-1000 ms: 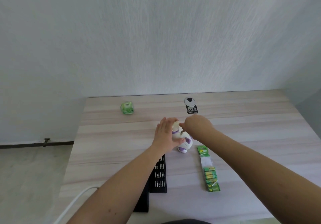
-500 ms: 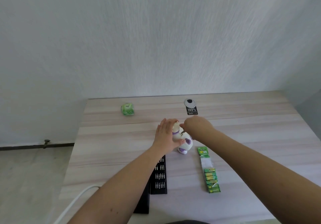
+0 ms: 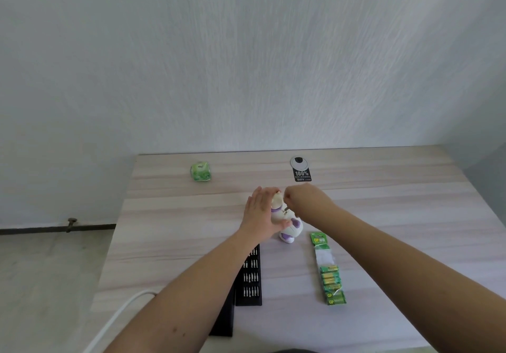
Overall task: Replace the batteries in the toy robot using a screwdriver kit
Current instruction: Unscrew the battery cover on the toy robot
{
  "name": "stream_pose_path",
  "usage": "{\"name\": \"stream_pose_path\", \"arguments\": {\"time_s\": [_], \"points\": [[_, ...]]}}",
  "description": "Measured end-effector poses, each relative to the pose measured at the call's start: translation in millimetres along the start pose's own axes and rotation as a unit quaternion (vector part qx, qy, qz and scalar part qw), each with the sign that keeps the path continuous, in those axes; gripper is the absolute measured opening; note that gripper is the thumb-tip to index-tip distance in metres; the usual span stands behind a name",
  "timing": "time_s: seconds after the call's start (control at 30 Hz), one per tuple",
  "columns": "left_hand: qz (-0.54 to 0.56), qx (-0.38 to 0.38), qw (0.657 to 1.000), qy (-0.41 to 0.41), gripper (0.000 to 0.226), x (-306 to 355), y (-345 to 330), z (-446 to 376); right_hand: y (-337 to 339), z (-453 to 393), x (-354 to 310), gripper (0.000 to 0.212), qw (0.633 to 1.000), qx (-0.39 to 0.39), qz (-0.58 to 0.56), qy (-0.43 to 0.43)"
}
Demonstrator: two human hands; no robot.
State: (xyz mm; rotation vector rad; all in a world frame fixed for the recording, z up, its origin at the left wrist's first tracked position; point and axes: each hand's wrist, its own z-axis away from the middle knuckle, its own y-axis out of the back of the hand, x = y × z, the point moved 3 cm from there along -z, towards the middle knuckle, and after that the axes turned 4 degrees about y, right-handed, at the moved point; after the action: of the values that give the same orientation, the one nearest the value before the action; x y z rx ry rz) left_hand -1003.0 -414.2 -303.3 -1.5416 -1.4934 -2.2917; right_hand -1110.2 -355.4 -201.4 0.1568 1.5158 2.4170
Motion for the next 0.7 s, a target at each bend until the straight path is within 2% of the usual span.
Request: {"name": "stream_pose_path", "arguments": {"time_s": [0.07, 0.13, 0.2, 0.3, 0.37, 0.43, 0.53, 0.63, 0.7], "points": [[-0.009, -0.005, 1.000, 0.002, 0.083, 1.2, 0.1, -0.3, -2.0, -0.1, 0.0, 0.037, 0.995, 0.035, -0.096, -0.008], [-0.005, -0.002, 1.000, 0.000, 0.082, 1.9, 0.9, 0.1, -0.6, -0.1, 1.1, 0.038, 0.993, 0.041, -0.114, -0.007], [0.006, 0.002, 1.000, -0.001, 0.078, 2.1, 0.3, 0.5, 1.4, 0.6, 2.9, 0.036, 0.998, 0.013, -0.061, -0.009], [0.011, 0.015, 1.000, -0.003, 0.078, 2.0, 0.0, 1.4, 2.5, 2.9, 2.9, 0.048, 1.000, -0.009, -0.003, -0.014], [0.010, 0.026, 1.000, -0.008, 0.079, 1.3, 0.2, 1.5, 0.9, 0.0, 2.3, 0.021, 0.999, -0.021, -0.010, -0.035], [0.011, 0.030, 0.999, -0.010, 0.076, -0.7, -0.3, 0.8, 0.0, -2.9, 1.0, 0.011, 0.998, -0.011, -0.042, -0.050], [0.013, 0.036, 0.999, -0.018, 0.074, -1.5, -0.8, 0.3, 0.8, -2.0, -1.9, 0.028, 0.996, -0.007, -0.078, -0.041], [0.018, 0.034, 0.999, -0.013, 0.080, 1.6, 0.2, 1.3, 1.4, 0.9, 1.1, 0.016, 0.995, 0.026, -0.083, -0.059], [0.020, 0.032, 0.999, -0.009, 0.080, 4.2, 1.5, 2.1, 1.6, 1.6, 3.4, 0.039, 0.993, 0.029, -0.064, -0.099]]}}
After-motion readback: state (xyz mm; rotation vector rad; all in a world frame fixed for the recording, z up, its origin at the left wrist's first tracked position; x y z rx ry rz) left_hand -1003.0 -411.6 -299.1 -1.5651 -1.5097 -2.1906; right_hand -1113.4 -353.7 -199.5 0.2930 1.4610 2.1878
